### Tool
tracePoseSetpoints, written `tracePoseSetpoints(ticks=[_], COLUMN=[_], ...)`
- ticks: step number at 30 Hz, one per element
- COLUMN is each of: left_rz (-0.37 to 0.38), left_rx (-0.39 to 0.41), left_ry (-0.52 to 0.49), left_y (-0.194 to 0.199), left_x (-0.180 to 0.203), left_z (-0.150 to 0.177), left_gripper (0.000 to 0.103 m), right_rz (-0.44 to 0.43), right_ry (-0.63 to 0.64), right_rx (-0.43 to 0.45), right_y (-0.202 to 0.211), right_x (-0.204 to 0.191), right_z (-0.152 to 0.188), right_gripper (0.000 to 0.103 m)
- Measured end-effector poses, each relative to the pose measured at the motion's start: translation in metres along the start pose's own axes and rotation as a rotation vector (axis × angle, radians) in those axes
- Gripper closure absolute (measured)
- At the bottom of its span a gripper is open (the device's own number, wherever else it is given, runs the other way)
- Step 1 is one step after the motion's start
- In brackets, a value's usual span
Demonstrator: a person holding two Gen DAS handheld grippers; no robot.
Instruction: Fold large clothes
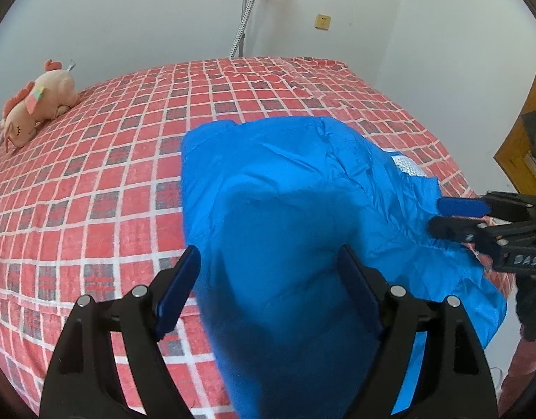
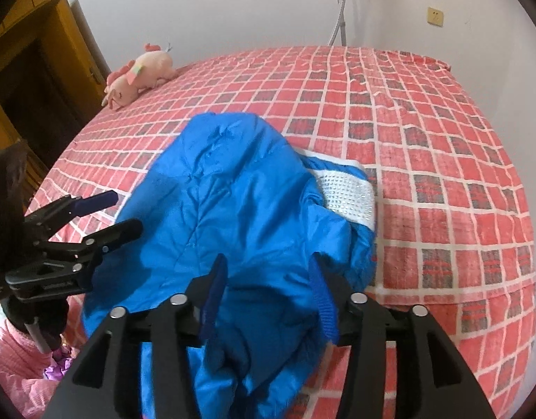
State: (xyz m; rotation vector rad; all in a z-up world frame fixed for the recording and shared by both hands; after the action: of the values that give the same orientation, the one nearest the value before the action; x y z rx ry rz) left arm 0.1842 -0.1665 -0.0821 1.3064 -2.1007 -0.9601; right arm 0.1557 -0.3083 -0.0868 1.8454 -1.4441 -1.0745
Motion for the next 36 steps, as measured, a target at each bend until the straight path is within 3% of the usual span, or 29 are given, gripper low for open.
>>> tracePoseSetpoints(ticks=[2, 8, 21, 26, 31, 36], left_rz=[-0.004, -0.009, 0.037, 0.151, 0.344, 0.399], left_rx=[-0.004, -0.034, -0.074, -0.126, -0.204, -0.214], left_ry=[0.002, 0.020, -0.005, 0.030, 0.116, 0.119], left_y=[0.003, 0.009, -0.004, -0.019, -0.035, -0.044], left_x=[-0.004, -0.020, -0.021, -0.019, -0.015, -0.005], left_z=[0.002, 0.013, 0.027, 0.032, 0.039, 0.040], left_gripper=[0.020, 0.016, 0.009, 0.006, 0.003, 0.002], right_rz=[0.018, -0.006, -0.062, -0.105, -0.145, -0.202], right_ry=[-0.010, -0.083, -0.164, -0.188, -0.192, -0.212], right_rx=[-0.003, -0.087, -0.272, -0.313, -0.335, -0.348], right_y=[0.007, 0.007, -0.036, -0.050, -0.062, -0.072], right_x=[0.002, 0.010, 0.011, 0.013, 0.008, 0.003], right_z=[0.002, 0.016, 0.049, 0.053, 0.050, 0.050], right_gripper=[0.039, 0.027, 0.009, 0.005, 0.003, 0.004])
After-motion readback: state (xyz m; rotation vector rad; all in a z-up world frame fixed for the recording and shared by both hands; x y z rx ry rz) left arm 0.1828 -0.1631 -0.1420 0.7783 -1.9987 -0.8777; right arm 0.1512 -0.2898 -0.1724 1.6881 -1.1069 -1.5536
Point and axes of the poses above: each gripper's, at about its wrist camera, not at the fingertips, and y roughly against the way its jaws point, x to its right, z to its underside, the point moved 9 cm from there along -y, roughly the way its jaws point, and after that the axes turned 6 degrees about -y, right-handed, at the moved point
